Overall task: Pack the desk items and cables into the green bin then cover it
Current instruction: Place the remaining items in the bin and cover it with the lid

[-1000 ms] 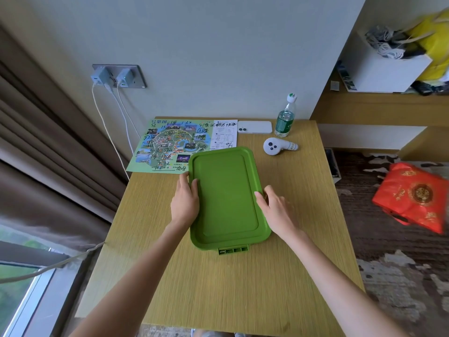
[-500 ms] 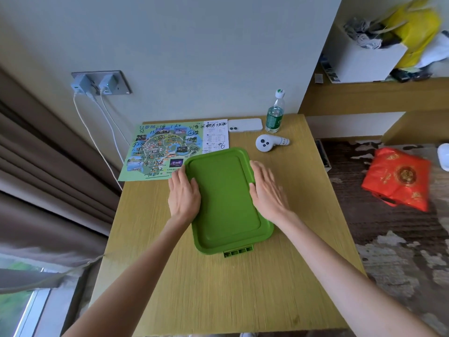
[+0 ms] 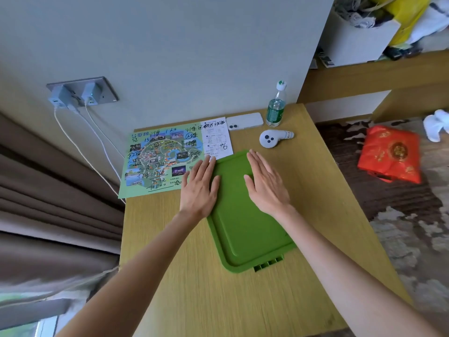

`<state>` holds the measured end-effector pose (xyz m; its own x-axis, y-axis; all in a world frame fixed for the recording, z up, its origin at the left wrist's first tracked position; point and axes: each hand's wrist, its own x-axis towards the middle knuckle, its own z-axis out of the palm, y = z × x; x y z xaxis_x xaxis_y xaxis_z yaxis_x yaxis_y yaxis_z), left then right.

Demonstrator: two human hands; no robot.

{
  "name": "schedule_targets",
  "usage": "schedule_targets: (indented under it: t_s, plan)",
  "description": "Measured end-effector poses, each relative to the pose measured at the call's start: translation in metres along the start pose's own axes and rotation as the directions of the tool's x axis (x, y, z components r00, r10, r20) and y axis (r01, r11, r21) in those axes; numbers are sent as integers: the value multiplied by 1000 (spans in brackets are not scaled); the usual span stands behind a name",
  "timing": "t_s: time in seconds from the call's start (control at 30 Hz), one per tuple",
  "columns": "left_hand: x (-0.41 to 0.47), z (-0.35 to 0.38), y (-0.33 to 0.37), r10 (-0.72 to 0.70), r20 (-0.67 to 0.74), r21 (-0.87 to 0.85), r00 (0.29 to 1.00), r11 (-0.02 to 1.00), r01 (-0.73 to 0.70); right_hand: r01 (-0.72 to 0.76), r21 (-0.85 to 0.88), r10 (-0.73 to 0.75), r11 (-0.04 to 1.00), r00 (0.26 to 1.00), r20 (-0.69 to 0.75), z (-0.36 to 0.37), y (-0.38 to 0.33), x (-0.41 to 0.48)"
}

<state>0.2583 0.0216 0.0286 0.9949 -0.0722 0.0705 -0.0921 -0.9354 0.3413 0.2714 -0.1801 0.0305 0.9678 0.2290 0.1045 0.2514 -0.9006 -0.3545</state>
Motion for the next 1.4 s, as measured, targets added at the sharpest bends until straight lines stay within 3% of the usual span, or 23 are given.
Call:
schedule_targets:
  t_s: [0.2,0.3,0.43,0.57,0.73,0.93,1.27,1.4]
  plan:
    - [8,-2,-2,21,12,1,1000,1000,-21,-8,10,8,1000,1000,-30,-2,-2,1]
    - [19,-11,-1,43,62,53,997,997,-47,-45,140,45,989,999,1,-8,-5,0]
    - [46,-22,2,8,194,4,981,1000,-9,-212,424,243,881,970,-22,-21,-14,-25]
    - [73,-21,10,-29,254,-96,967,994,55,-329,444,399,834,914,-73,-27,-13,-79]
    - [95,-12,13,23,424,-130,905,991,36,-542,532,626,651,779,28,-23,-9,-134]
    - [109,-4,2,93,528,-309,844,947,89,-511,808,648,294,728,224,-11,-11,-167]
    - [111,-1,-3,99,522,-448,847,877,173,-507,831,710,229,671,214,4,-20,-176]
    - [109,-4,-1,63,540,-495,840,831,256,-527,844,774,96,573,270,5,-34,-176]
